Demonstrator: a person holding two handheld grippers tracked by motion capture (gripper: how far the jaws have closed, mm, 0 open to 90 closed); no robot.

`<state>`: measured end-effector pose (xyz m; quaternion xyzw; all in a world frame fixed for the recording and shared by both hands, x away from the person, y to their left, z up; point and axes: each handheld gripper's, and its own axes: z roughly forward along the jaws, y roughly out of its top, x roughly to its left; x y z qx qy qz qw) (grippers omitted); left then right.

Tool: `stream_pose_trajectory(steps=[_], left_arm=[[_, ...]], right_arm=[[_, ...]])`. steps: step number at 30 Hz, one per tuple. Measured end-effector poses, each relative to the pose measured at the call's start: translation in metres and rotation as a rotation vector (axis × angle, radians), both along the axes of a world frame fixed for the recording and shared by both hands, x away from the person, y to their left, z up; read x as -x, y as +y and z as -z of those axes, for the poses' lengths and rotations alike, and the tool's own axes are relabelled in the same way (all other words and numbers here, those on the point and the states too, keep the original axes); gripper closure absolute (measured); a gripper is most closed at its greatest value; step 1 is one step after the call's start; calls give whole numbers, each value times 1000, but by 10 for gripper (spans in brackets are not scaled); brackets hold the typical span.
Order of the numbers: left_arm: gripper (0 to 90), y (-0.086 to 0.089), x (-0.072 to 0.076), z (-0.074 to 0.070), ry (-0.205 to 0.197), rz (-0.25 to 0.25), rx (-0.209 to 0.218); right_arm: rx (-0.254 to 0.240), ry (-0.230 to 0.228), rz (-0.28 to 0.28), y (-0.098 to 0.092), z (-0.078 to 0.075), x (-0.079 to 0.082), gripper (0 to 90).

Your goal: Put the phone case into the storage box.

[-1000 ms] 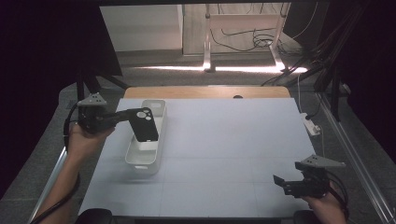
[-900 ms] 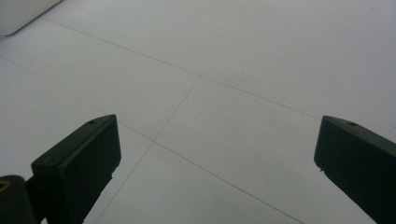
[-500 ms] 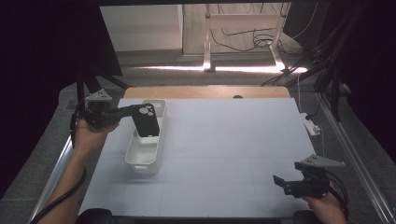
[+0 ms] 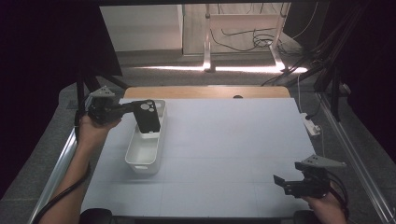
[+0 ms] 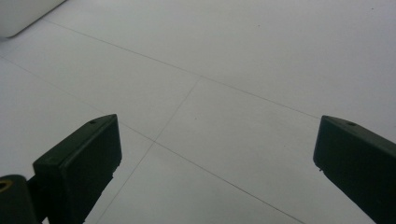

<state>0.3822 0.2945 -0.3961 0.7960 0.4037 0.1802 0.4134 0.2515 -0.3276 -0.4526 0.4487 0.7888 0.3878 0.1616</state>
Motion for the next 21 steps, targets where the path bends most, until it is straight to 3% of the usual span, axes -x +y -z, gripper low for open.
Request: stream_pose_trajectory(steps=[21], left_arm=[[836, -5, -35, 3, -2, -25, -12]], right_arm=[[-9, 1, 2, -1, 0, 0, 14]])
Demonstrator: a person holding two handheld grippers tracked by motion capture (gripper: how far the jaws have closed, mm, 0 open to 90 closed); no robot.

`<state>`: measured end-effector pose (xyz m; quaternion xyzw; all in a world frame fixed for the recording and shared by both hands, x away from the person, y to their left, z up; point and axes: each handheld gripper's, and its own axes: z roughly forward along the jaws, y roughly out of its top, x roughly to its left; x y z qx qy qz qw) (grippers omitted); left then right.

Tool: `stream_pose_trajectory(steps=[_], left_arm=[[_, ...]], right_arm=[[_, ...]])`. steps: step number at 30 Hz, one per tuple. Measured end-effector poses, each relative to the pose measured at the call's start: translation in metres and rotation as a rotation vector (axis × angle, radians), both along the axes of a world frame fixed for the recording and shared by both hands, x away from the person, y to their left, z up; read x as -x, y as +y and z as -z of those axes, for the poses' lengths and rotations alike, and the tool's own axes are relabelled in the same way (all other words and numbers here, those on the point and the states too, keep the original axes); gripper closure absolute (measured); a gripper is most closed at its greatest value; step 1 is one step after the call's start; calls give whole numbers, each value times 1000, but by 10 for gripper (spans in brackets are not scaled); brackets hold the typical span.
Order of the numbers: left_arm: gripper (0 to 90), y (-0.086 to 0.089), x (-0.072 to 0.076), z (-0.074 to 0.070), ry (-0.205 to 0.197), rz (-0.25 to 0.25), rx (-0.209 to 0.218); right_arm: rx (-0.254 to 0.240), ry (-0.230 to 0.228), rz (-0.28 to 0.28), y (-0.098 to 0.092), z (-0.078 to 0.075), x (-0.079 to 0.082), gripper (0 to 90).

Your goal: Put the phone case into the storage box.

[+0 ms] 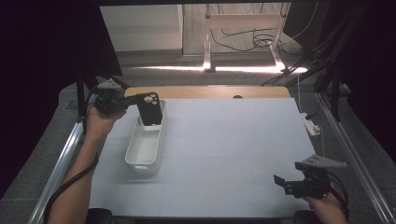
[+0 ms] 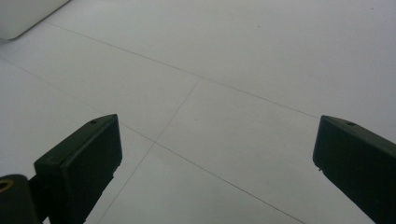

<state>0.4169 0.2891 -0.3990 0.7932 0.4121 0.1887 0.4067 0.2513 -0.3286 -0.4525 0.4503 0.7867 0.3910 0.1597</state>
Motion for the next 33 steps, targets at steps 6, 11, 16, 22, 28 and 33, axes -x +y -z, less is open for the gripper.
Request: stream_pose_trajectory(steps=[6, 11, 16, 22, 28, 33], left_arm=[[836, 0, -9, 1, -7, -4, -1], [836, -1, -16, 1, -14, -5, -11], [836, -2, -22, 2, -28, -3, -12], [836, -3, -29, 6, -34, -7, -24], [836, -4, -35, 10, -40, -11, -35], [836, -5, -40, 14, -46, -12, -36]], right_arm=[[-1, 2, -1, 0, 0, 0, 14], [-2, 2, 2, 0, 0, 0, 15], [-8, 3, 1, -1, 0, 0, 15], [-8, 2, 0, -1, 0, 0, 15], [-9, 1, 1, -1, 0, 0, 16], [-10, 2, 1, -1, 0, 0, 16]])
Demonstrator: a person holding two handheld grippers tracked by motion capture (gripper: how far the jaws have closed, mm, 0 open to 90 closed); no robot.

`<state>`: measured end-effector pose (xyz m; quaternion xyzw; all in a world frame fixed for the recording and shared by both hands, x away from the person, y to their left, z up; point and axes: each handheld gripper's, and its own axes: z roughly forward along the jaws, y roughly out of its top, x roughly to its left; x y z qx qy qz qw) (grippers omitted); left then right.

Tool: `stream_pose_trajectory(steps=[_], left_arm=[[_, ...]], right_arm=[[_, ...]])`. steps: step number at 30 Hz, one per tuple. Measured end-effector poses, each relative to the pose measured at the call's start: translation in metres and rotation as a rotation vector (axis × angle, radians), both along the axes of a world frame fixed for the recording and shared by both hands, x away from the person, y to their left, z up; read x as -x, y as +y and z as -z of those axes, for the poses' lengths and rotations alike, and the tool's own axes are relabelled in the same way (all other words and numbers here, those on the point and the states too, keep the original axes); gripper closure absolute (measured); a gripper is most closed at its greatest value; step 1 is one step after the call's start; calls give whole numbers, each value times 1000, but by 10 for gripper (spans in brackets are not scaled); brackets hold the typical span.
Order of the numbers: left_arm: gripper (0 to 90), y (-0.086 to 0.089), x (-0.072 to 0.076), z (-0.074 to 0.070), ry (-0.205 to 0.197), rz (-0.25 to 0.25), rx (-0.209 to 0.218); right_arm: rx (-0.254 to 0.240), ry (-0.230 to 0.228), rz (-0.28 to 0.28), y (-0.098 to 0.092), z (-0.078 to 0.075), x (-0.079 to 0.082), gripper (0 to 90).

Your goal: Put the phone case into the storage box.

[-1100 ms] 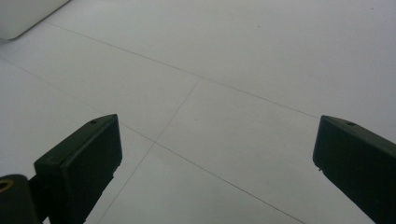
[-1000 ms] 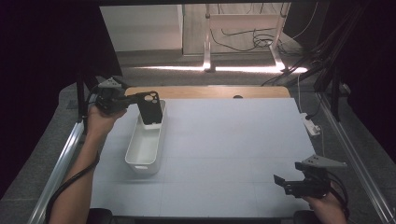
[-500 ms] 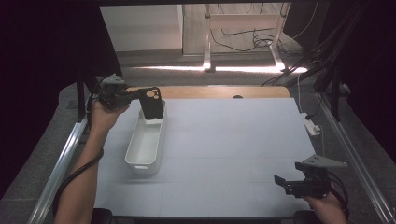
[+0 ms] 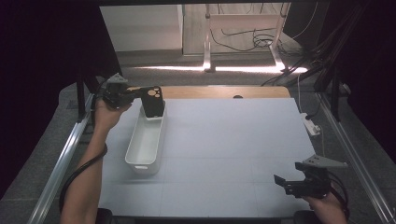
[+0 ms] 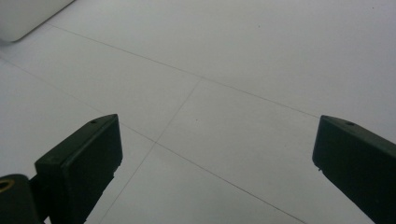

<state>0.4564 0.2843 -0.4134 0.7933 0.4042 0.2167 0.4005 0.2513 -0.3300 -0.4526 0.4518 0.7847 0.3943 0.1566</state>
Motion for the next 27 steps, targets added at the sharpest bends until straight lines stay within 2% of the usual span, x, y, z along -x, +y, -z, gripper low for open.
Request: stream_pose_trajectory(steps=[7, 12, 16, 21, 27], left_arm=[[836, -1, -6, 8, -10, -9, -5], [836, -2, -8, 12, -43, -1, -17], [836, -1, -10, 14, -51, 3, -15], [835, 1, -12, 21, -49, 7, -10], [826, 3, -13, 25, -56, 12, 19]], right_arm=[[-2, 1, 1, 0, 0, 0, 18], [-2, 2, 0, 0, 0, 0, 18], [-3, 3, 0, -1, 0, 0, 18], [-4, 5, 1, -1, 0, 0, 19], [-2, 5, -1, -1, 0, 0, 19]])
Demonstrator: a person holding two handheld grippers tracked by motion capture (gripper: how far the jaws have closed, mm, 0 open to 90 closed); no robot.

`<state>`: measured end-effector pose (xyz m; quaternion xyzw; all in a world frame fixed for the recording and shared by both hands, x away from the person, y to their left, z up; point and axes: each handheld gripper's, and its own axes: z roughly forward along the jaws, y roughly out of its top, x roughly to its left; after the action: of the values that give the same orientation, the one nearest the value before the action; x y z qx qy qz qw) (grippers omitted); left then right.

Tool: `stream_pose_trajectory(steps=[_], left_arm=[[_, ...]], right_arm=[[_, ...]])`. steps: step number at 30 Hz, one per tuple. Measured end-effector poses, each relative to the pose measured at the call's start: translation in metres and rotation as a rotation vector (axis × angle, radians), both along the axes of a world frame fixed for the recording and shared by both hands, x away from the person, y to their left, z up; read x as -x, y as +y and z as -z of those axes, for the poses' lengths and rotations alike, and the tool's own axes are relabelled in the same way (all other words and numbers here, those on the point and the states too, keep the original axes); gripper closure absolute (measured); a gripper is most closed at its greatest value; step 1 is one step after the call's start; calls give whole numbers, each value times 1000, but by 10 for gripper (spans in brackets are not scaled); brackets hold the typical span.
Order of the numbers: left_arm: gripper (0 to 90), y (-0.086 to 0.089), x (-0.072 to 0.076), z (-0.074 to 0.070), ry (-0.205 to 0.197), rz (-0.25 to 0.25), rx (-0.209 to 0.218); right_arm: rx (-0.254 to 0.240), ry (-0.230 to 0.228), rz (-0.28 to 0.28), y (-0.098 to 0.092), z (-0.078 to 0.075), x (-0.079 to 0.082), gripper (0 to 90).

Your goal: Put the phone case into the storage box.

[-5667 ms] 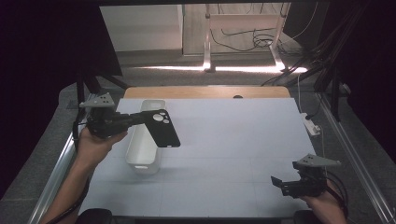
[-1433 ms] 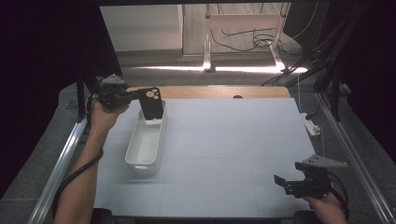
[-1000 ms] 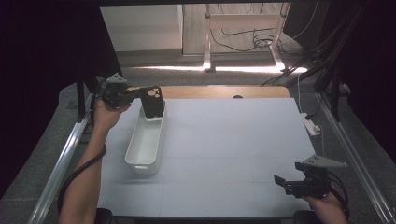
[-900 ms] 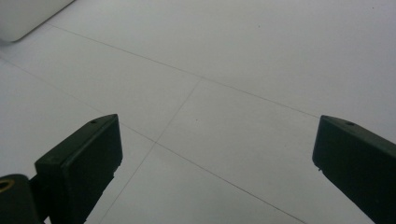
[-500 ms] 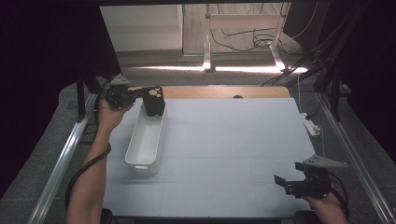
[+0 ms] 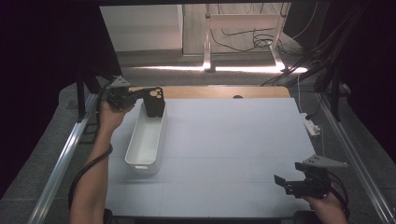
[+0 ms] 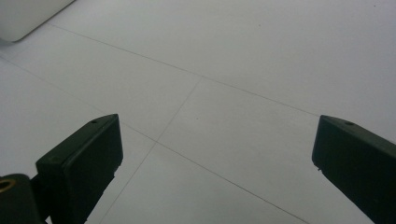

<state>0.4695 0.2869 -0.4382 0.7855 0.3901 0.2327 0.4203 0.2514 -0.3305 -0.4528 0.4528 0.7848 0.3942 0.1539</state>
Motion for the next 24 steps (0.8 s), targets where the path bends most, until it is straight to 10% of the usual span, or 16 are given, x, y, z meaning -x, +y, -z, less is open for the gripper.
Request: stream_pose_trajectory(steps=[24], left_arm=[[664, 5, -1, 10, 73, -98, 55]], right_arm=[[0, -4, -2, 0, 0, 0, 21]])
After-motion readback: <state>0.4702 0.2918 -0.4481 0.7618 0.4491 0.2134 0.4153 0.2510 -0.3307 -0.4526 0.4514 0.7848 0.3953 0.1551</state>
